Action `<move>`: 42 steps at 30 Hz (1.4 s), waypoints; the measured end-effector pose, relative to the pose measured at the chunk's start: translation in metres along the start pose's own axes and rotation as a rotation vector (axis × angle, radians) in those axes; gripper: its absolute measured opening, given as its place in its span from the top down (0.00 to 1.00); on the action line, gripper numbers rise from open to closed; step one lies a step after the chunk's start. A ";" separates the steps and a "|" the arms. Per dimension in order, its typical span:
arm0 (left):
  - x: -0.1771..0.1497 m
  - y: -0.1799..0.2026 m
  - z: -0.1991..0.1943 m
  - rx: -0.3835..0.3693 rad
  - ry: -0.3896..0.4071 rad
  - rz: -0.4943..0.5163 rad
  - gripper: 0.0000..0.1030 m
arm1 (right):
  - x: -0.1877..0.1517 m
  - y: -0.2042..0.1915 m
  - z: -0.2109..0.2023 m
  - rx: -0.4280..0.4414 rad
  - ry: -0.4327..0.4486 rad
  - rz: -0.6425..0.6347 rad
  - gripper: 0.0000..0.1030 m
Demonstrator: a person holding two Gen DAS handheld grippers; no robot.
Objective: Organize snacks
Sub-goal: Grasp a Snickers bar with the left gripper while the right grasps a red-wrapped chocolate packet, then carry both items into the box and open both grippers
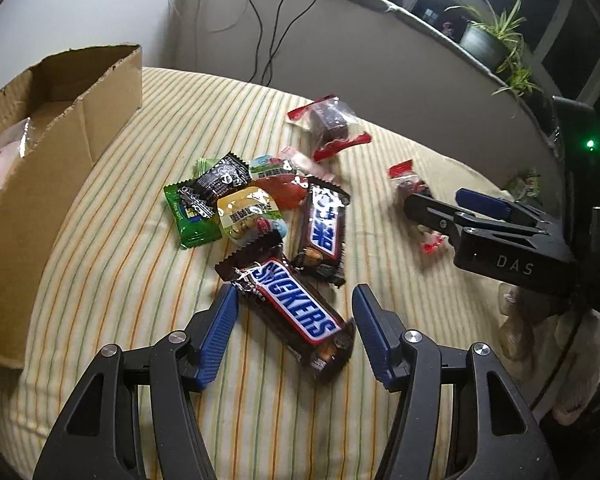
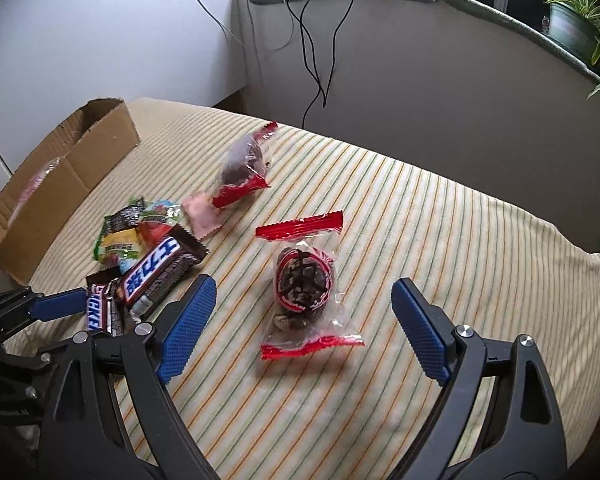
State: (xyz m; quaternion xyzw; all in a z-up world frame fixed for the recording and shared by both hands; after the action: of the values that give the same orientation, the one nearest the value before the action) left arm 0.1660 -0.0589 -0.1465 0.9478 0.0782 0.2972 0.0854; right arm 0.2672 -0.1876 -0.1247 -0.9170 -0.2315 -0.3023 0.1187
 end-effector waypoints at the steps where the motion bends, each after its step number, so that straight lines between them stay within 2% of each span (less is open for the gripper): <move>1: 0.000 0.001 0.001 0.014 0.008 0.013 0.43 | 0.000 0.001 0.002 -0.003 -0.002 0.001 0.11; 4: -0.001 0.002 0.002 0.042 0.021 0.050 0.43 | 0.002 0.003 0.007 -0.007 -0.007 0.002 0.11; 8: -0.001 0.000 0.001 0.052 0.030 0.068 0.51 | 0.003 0.001 0.012 -0.016 -0.013 -0.012 0.12; 9: -0.001 -0.001 0.001 0.054 0.032 0.073 0.55 | 0.004 0.001 0.013 -0.017 -0.014 -0.014 0.13; 13: -0.002 -0.005 -0.002 0.048 0.038 0.078 0.60 | 0.007 0.002 0.019 -0.016 -0.023 -0.014 0.20; 14: -0.002 -0.006 -0.002 0.044 0.040 0.074 0.63 | 0.007 0.002 0.021 -0.015 -0.026 -0.013 0.24; 16: -0.002 -0.008 -0.003 0.036 0.043 0.074 0.67 | 0.006 0.003 0.024 -0.010 -0.040 -0.009 0.43; 18: -0.002 -0.009 -0.004 0.031 0.046 0.073 0.70 | 0.004 0.004 0.027 -0.005 -0.056 0.000 0.55; 22: -0.001 -0.013 -0.007 0.016 0.050 0.066 0.73 | 0.001 0.005 0.025 0.003 -0.063 0.010 0.64; 42: -0.001 -0.033 -0.047 -0.008 0.130 0.032 0.74 | 0.000 -0.009 -0.024 -0.003 0.011 0.013 0.66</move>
State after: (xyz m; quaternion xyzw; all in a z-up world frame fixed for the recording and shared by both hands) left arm 0.1346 -0.0219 -0.1163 0.9273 0.0673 0.3597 0.0792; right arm 0.2507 -0.1888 -0.1053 -0.9170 -0.2243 -0.3069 0.1207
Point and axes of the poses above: each gripper's, at about its wrist camera, not at the fingertips, and z roughly the way its jaws point, y to its right, x to its top, the point moved 5 cm from there along z, roughly the way its jaws point, and after that the axes turned 6 degrees about x, right-handed, at the moved point
